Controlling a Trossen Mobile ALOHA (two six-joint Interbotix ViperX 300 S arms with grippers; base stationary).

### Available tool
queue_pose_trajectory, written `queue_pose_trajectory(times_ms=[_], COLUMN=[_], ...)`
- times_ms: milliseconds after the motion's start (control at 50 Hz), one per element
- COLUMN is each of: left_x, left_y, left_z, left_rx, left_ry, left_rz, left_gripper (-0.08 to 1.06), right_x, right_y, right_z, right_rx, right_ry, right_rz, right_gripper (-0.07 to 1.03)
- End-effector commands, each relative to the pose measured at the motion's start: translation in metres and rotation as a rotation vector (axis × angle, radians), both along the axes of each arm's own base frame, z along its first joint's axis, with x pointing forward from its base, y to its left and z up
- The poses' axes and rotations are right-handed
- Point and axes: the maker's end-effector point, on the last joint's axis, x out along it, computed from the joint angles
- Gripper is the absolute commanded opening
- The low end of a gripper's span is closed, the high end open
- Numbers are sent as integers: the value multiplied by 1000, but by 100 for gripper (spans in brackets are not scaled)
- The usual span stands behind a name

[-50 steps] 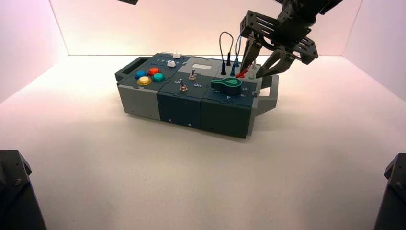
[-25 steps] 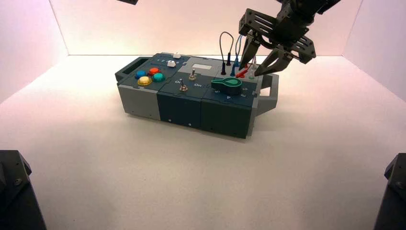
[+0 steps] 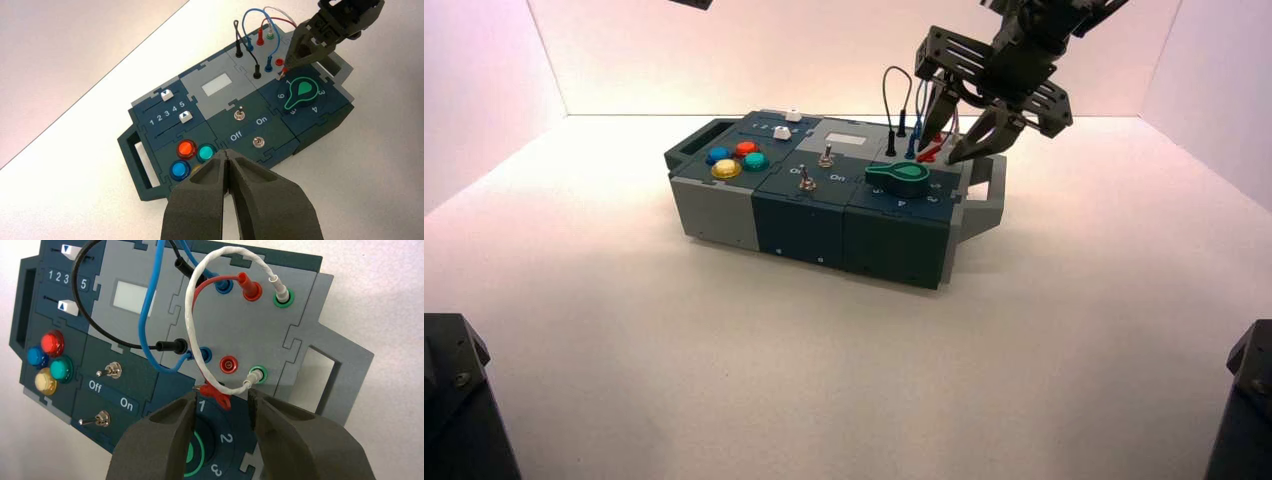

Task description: Insert the red wire.

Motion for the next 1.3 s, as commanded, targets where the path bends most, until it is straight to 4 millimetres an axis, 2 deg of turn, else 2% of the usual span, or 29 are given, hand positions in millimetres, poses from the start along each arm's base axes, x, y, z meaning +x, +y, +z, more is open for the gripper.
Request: queue_pose_trajectory(times_ms=[20, 280, 440, 460, 500, 520, 580, 600, 660, 1300], left_x=[5, 5, 5, 5, 5, 5, 5, 5, 5, 5], left_y=[-4, -4, -4, -3, -3, -3, -3, -4, -3, -4], left_z=[15, 14, 14, 14, 14, 14, 14, 14, 14, 15], left_rx=[-17, -16, -16, -14, -14, -14, -14, -14, -14, -36], left_ry=[-40, -39, -37, -38, -38, -38, -38, -38, -38, -26], left_rz=[-6, -6, -6, -5, -5, -5, -5, -7, -5, 11], left_gripper=[-3, -3, -3, -3, -3, -3, -3, -3, -3, -3], right_x=[10, 13, 12, 12, 12, 12, 12, 12, 12, 7], right_y=[9, 15, 15, 15, 14, 14, 13, 12, 10, 7], right_z=[10, 8, 4, 5, 5, 6, 6, 8, 9, 30], right_rx=[18, 14, 10, 11, 11, 11, 9, 7, 5, -34], right_ry=[-33, -33, -26, -27, -29, -31, -39, -50, -62, -135], right_rz=[5, 20, 18, 18, 18, 17, 16, 14, 10, 105], right_gripper=[52, 51, 39, 32, 26, 18, 11, 4, -1, -2])
